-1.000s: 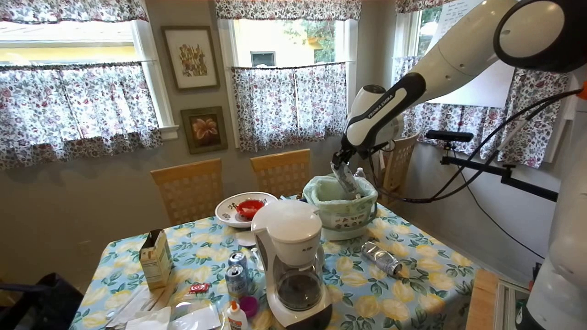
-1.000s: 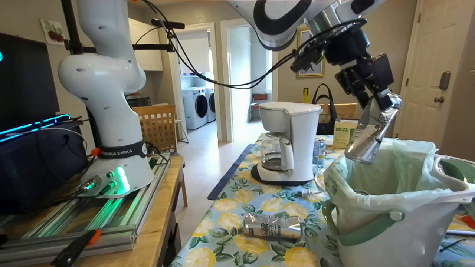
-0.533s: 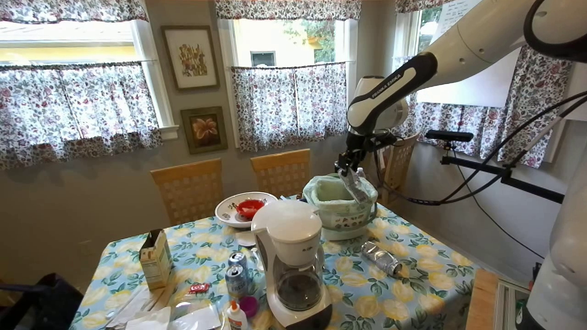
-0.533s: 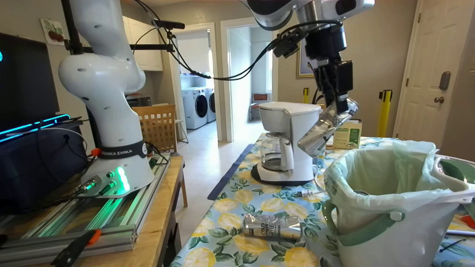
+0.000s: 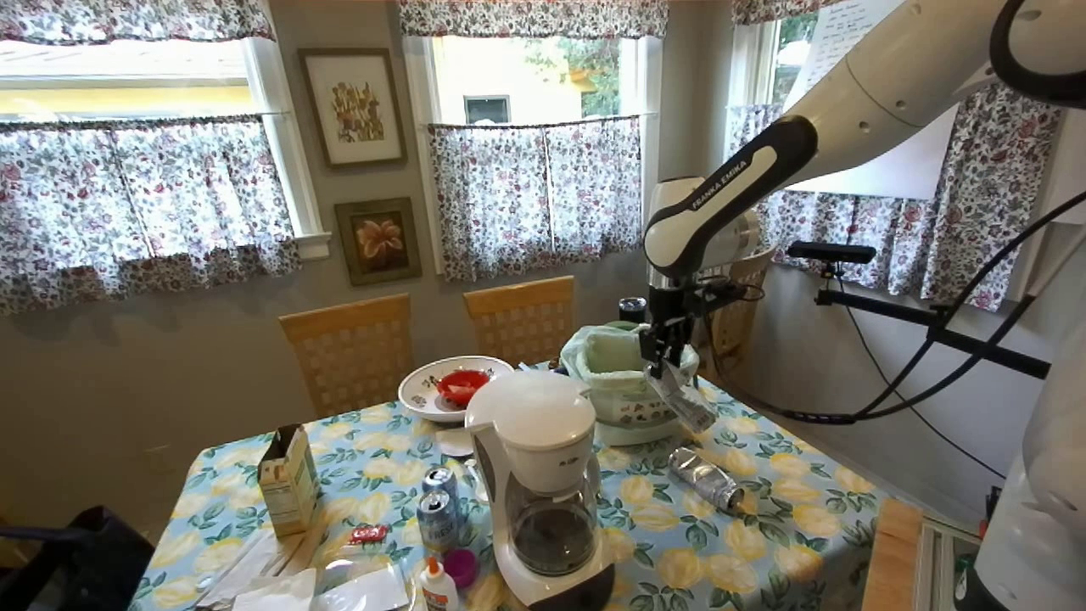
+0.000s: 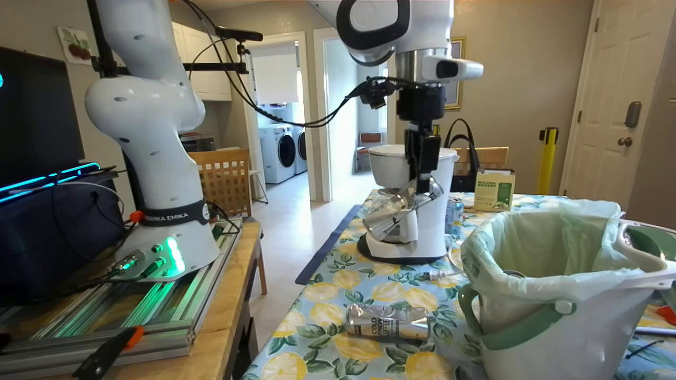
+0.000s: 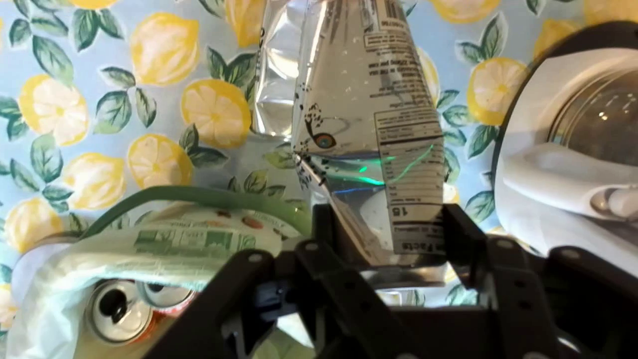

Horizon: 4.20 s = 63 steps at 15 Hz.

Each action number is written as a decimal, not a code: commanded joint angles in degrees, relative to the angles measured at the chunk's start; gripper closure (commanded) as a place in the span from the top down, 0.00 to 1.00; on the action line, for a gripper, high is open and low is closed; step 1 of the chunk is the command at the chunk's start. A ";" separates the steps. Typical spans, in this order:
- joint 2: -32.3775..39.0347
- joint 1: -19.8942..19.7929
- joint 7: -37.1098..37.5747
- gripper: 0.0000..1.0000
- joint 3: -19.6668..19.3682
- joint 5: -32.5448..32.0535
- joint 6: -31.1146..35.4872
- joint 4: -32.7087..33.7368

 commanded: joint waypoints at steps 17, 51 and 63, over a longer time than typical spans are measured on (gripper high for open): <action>24.16 1.75 9.19 0.82 -1.63 -5.91 9.17 4.97; 27.26 -5.09 2.64 1.00 -3.19 -5.37 24.16 21.22; 33.03 -6.75 1.05 1.00 -1.92 -4.05 12.09 26.51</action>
